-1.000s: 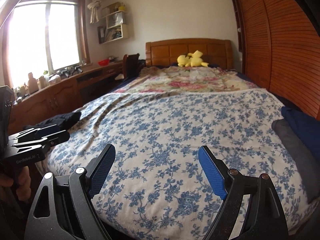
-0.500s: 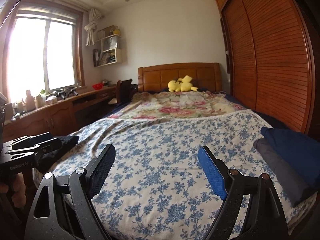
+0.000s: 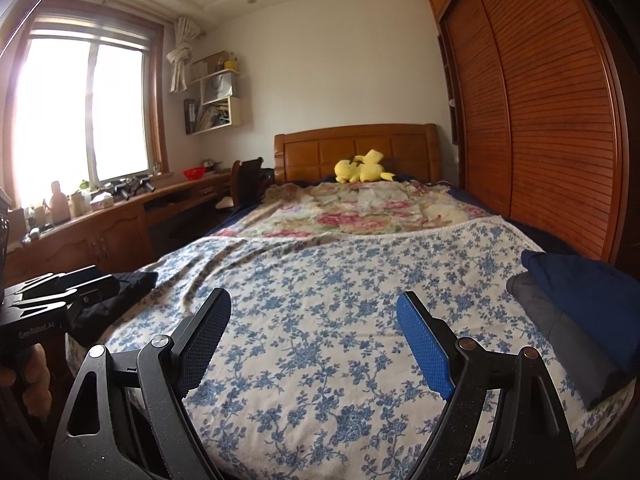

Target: Fold large clothes

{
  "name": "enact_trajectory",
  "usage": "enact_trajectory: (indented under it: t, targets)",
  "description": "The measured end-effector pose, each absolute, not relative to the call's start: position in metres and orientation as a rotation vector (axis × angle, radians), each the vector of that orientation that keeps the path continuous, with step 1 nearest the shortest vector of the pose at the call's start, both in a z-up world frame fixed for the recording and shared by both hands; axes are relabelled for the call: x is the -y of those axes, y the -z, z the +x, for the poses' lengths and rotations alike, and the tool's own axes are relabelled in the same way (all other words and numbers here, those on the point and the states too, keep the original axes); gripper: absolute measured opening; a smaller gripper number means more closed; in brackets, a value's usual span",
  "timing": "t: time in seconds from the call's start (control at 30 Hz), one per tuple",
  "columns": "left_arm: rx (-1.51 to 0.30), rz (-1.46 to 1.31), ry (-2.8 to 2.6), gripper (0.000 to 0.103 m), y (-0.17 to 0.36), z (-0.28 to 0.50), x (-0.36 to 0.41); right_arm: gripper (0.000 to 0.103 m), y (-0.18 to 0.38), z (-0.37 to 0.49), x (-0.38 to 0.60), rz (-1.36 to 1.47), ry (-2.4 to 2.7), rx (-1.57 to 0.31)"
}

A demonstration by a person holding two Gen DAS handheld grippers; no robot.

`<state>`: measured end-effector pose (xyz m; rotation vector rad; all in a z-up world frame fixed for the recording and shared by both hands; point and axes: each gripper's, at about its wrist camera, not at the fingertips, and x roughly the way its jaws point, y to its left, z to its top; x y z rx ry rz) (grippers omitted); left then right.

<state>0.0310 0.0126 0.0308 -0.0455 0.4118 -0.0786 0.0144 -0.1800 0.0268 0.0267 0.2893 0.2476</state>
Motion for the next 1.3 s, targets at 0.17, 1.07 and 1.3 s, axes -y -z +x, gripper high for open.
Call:
enact_trajectory:
  t: [0.17,1.07,1.3]
  targets:
    - [-0.407,-0.044,0.075,0.054,-0.0307,0.0298,-0.0124,0.087,-0.0263,0.0143,0.1799,0.025,-0.25,-0.291]
    - [-0.4,-0.039,0.073,0.054,-0.0324,0.0277,-0.013,0.087,-0.0188,0.0154,0.1753,0.024,-0.259,-0.306]
    - [-0.393,-0.037,0.077,0.054,-0.035,0.0249,-0.0112,0.087,-0.0181,0.0148,0.1757,0.024,-0.26,-0.306]
